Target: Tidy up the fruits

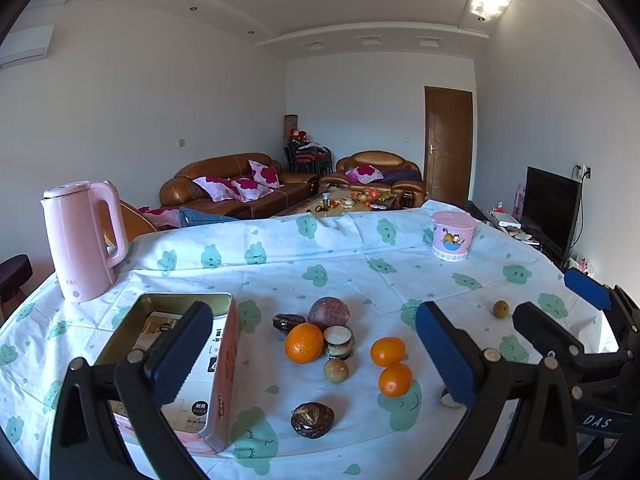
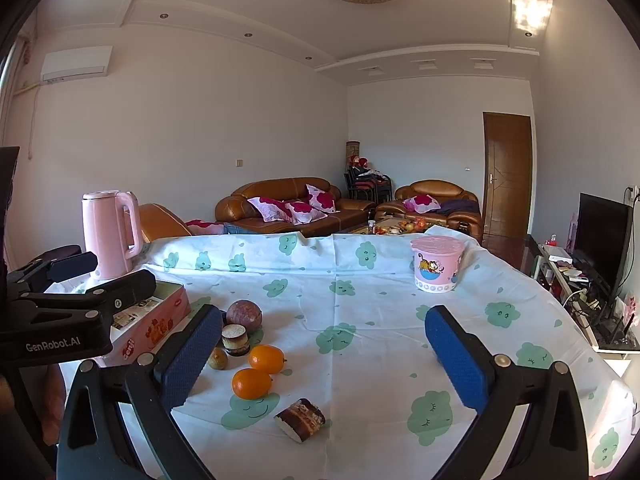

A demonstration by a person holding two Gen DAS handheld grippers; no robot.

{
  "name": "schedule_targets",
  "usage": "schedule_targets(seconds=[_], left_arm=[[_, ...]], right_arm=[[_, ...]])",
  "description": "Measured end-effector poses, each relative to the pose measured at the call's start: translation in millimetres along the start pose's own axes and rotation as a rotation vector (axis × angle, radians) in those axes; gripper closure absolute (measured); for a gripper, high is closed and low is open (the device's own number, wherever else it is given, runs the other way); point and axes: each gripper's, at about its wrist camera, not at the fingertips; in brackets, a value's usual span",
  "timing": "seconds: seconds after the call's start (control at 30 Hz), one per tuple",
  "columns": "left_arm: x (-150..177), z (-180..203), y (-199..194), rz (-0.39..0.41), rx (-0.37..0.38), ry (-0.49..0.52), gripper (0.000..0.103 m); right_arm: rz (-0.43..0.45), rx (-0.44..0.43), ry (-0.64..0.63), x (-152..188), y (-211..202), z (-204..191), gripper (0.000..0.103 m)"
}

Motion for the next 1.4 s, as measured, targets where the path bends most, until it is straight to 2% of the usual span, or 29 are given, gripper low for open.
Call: schedule_targets(seconds=[0.93, 1.4], left_arm=[[2, -2, 1, -0.006, 0.001, -0.001, 0.000], [13, -11, 2, -0.015, -0.002, -0.008, 0.000]], right_arm=[[-0.005, 0.001, -0.016, 1, 0, -2, 0.001], [-0.018, -0.004, -0.024, 6, 3, -6, 0.001]])
Point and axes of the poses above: each gripper's, at about its wrist camera, not at the fingertips, and y roughly the way its jaws point, z to its right, x to its underside, and after that the axes turned 12 degrees about z, right-handed
